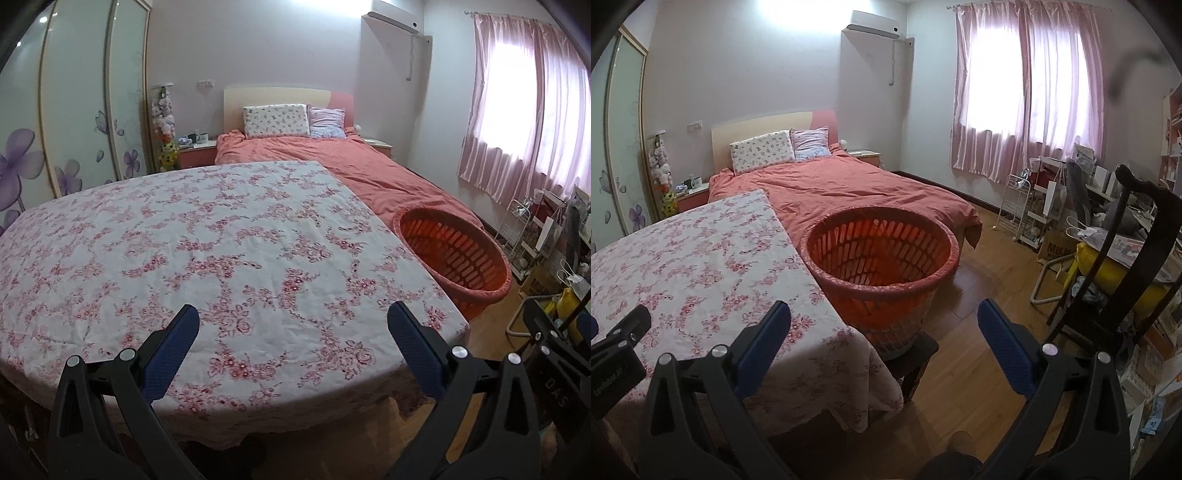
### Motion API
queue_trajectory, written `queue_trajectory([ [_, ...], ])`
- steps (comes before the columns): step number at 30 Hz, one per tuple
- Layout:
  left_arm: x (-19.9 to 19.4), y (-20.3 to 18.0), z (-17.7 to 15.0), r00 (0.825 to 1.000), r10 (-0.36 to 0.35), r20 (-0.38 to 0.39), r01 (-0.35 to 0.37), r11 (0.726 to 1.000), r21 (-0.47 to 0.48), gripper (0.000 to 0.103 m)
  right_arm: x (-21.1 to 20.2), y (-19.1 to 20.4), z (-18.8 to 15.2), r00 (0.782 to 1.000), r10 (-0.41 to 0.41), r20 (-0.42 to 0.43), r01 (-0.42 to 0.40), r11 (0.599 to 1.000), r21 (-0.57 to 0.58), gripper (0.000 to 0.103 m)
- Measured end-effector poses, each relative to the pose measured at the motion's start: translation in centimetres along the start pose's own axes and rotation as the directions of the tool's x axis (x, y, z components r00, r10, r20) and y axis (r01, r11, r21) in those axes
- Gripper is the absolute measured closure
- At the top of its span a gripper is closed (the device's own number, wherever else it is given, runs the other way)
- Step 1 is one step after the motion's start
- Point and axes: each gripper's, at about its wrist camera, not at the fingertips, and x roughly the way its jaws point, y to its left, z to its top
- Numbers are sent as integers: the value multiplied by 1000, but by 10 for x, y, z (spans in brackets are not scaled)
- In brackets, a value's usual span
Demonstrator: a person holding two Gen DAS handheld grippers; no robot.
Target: Collect trash
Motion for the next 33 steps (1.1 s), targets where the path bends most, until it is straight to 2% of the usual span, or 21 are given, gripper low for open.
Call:
queue_trajectory([
  [13, 3, -11, 3, 1000, -26, -3, 26, 1000, 11, 3, 1, -2, 1, 1000, -3, -2, 3, 1000, 4, 4],
  [33, 5, -5, 4, 1000, -1, -5, 1, 1000, 2, 3, 8, 3, 3, 1000, 6, -3, -6, 1000, 2, 4],
])
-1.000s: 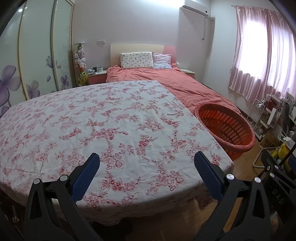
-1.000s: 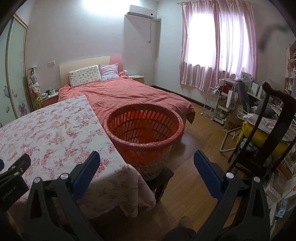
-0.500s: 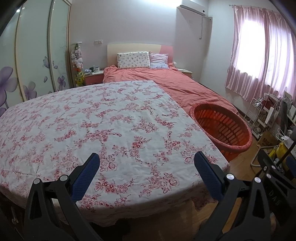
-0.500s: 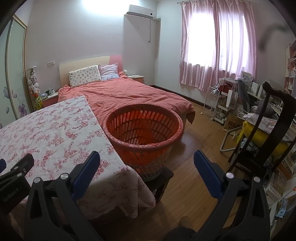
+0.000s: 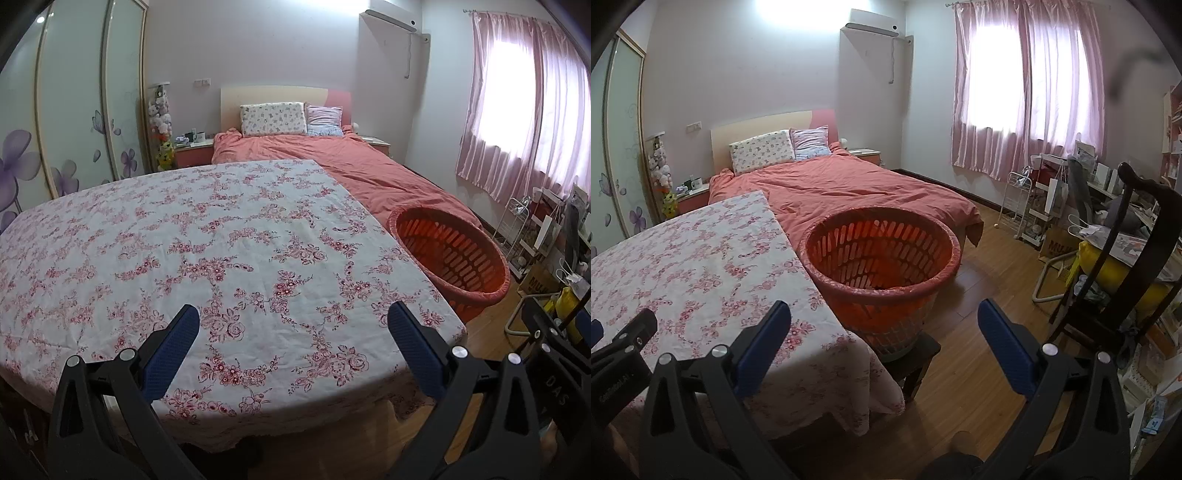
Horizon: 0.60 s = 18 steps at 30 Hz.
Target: Collect trash
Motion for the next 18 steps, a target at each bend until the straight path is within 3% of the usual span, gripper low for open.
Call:
queue_trajectory([
  [18, -1, 7, 4, 1000, 26, 8, -26, 1000, -15, 3, -1, 2, 2, 1000, 18, 1, -18, 1000, -2, 4],
])
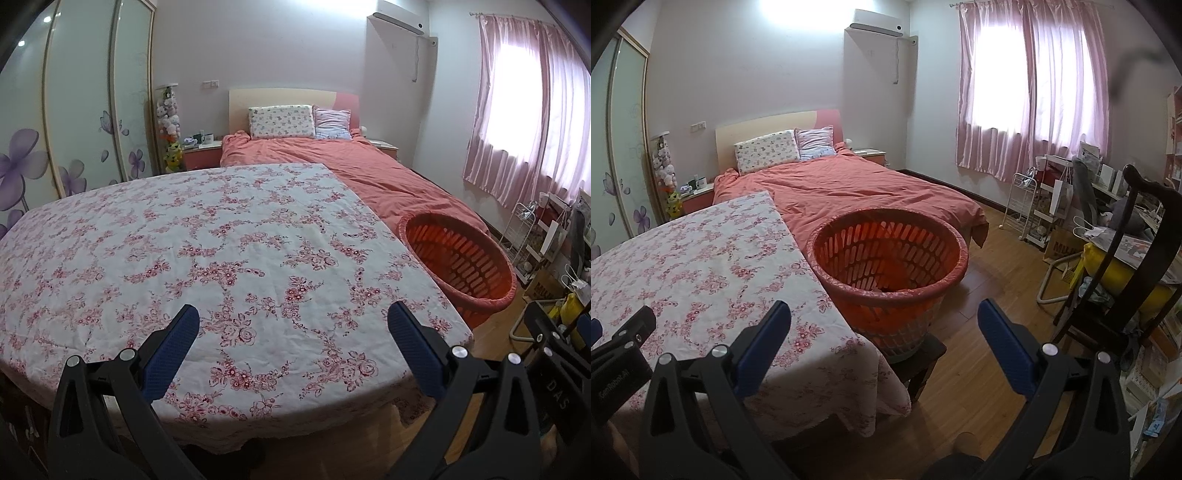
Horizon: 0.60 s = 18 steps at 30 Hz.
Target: Collect trash
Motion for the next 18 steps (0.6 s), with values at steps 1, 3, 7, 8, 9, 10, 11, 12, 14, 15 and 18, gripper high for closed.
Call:
queue_trajectory([
  [1, 0, 0, 0, 1000, 0, 0, 0, 1000, 0, 3, 0, 1, 0, 1000, 0, 0, 0, 1000, 1, 4],
  [3, 0, 1, 0, 1000, 1, 0, -1, 1000, -1, 3, 0, 1, 0, 1000, 1, 0, -1, 1000, 1, 4],
  [7, 0, 1, 0, 1000, 1, 0, -1, 1000, 0, 3, 0, 1, 0, 1000, 2, -1, -2, 1000, -1, 4],
  [8, 0, 1, 0, 1000, 1, 0, -1, 1000, 0, 3, 0, 0, 0, 1000, 3, -2, -3, 1000, -1, 4],
  [9, 0, 1, 0, 1000, 1, -1, -1, 1000, 0, 3, 1, 1, 0, 1000, 4, -3, -4, 1000, -1, 4],
  [10, 0, 1, 0, 1000, 1, -1, -1, 1000, -1, 3, 1, 1, 0, 1000, 5, -4, -5, 1000, -1, 4],
  [11, 0, 1, 0, 1000, 1, 0, -1, 1000, 0, 3, 1, 1, 1, 1000, 6, -5, -6, 1000, -2, 4],
  [12, 0, 1, 0, 1000, 1, 0, -1, 1000, 0, 3, 1, 1, 1, 1000, 7, -6, -7, 1000, -2, 4],
  [14, 0, 1, 0, 1000, 1, -1, -1, 1000, -1, 3, 1, 1, 1, 1000, 7, -7, -7, 1000, -1, 4],
  [15, 0, 1, 0, 1000, 1, -1, -1, 1000, -1, 3, 2, 2, 1, 1000, 8, -8, -8, 1000, 0, 4],
  [18, 0, 2, 0, 1000, 1, -3, -1, 1000, -3, 3, 3, 2, 1, 1000, 9, -11, -9, 1000, 0, 4],
])
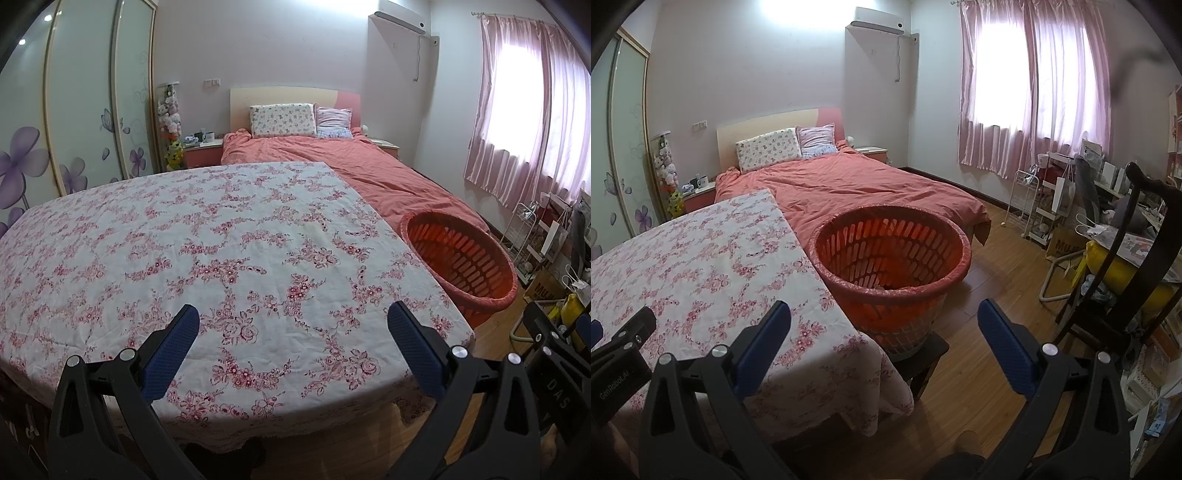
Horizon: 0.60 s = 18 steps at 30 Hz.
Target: Collect trash
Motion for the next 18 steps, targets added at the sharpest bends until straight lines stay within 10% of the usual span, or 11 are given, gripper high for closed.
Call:
queue_trajectory([
  [18, 0, 1, -1, 1000, 0, -1, 0, 1000, -1, 3, 0, -1, 0, 1000, 0, 0, 0, 1000, 0, 4],
])
